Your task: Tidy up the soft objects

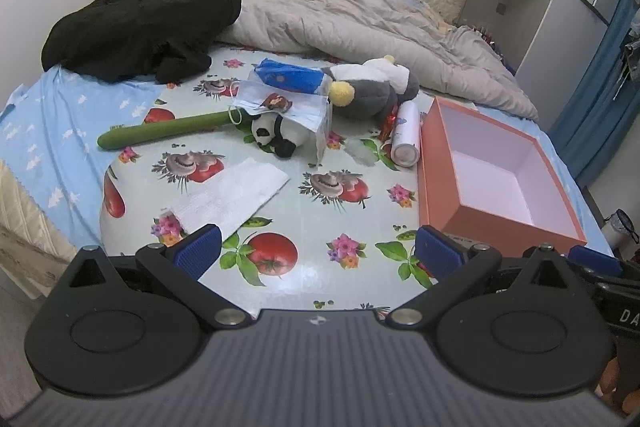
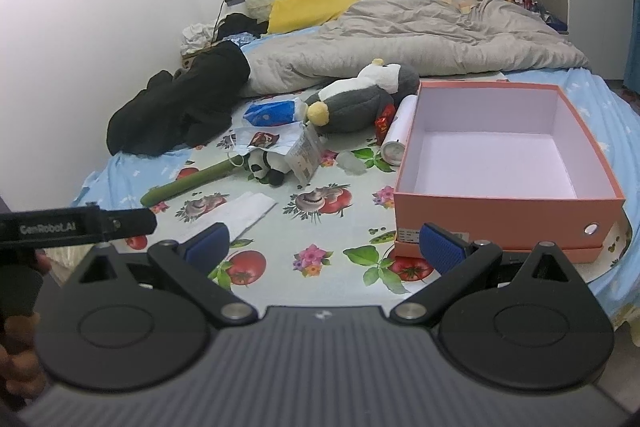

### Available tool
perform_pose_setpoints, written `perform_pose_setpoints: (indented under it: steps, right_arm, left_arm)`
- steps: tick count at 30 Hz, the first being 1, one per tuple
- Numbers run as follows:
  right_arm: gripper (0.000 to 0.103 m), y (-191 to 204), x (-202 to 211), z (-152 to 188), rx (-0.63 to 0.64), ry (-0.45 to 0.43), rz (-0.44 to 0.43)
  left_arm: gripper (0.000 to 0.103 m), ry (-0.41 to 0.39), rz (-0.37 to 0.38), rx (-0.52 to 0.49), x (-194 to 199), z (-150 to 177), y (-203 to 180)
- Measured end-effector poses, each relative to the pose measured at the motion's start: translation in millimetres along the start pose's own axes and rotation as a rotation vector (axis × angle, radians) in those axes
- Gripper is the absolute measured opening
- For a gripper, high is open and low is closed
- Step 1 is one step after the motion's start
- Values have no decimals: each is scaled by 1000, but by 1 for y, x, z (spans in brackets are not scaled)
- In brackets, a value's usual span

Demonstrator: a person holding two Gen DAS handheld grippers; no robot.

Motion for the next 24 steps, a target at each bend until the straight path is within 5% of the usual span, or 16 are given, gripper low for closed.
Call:
perform_pose_setpoints:
  steps: [24]
  right_arm:
    - [103,-1,1,5,-9,24,-14]
  left_arm:
    - [103,12,10,32,-13,5,6]
Point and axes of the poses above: each gripper's, at about its wrist camera, not at the fingertips, and x roughly against the way its jaws point, y to its left, z to its underside, the point moved 3 cm from there along -x, roughly the way its jaws point, and after that the axes turned 9 degrees about -x, right-handed, at the moved point
